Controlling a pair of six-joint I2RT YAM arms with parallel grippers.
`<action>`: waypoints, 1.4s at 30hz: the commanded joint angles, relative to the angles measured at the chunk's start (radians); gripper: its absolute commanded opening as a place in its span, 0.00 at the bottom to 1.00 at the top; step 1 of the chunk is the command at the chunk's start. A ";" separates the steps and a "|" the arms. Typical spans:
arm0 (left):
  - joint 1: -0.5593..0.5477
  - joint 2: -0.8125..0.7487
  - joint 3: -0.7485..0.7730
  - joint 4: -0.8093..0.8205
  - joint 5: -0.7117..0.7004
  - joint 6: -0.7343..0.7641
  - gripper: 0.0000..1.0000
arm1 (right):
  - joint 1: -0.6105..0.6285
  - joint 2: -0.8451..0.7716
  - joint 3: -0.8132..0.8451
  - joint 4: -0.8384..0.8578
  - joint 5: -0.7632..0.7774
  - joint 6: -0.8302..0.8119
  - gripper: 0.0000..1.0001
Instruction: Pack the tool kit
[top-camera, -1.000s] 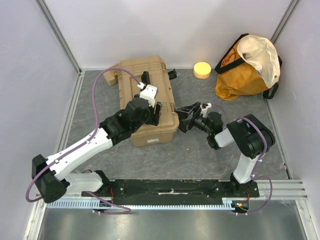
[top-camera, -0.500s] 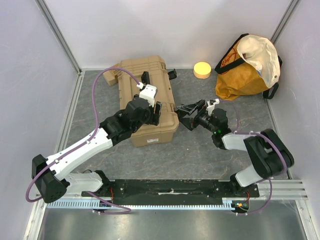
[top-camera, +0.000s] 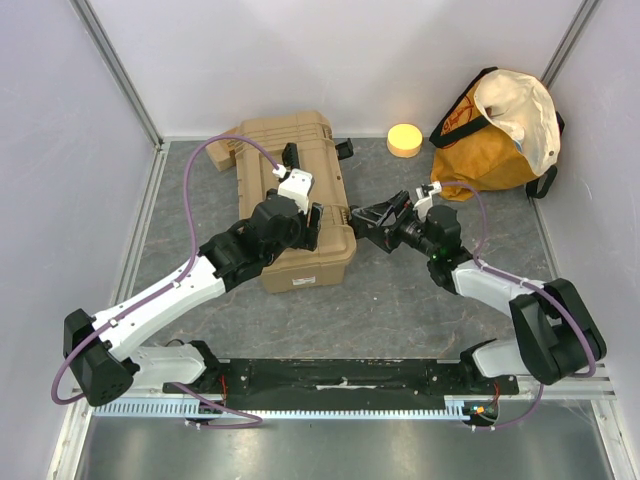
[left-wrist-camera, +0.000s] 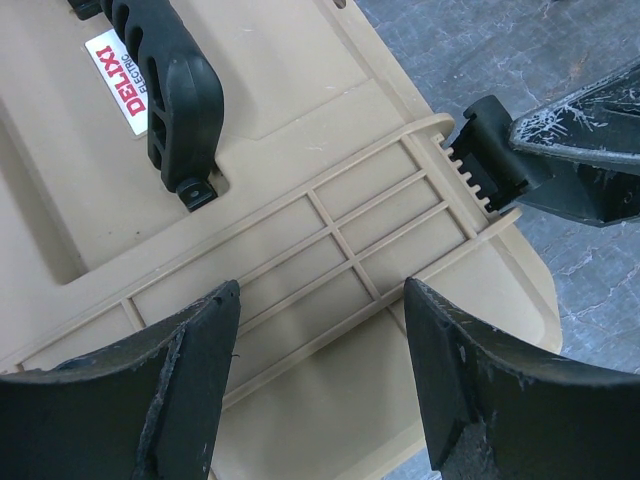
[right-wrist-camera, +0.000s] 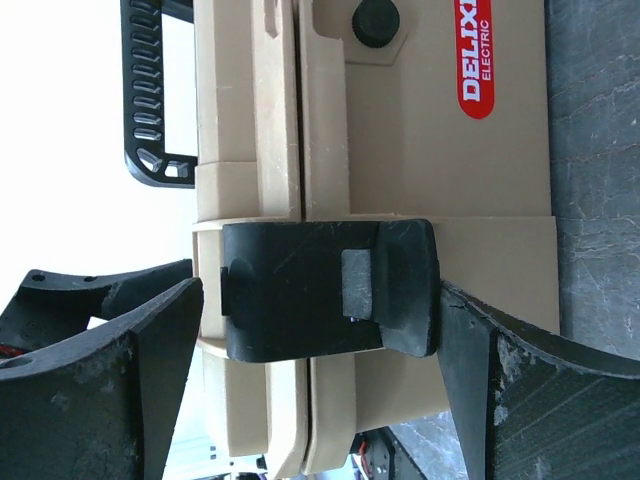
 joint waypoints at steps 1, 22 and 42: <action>0.005 0.085 -0.078 -0.263 0.037 -0.075 0.73 | 0.033 -0.076 0.094 0.092 -0.078 -0.018 0.98; 0.005 0.099 -0.069 -0.267 0.039 -0.075 0.73 | 0.071 -0.008 0.189 -0.298 0.005 -0.223 0.77; 0.005 0.105 -0.071 -0.281 0.033 -0.078 0.73 | 0.104 0.014 0.063 -0.341 0.086 -0.325 0.90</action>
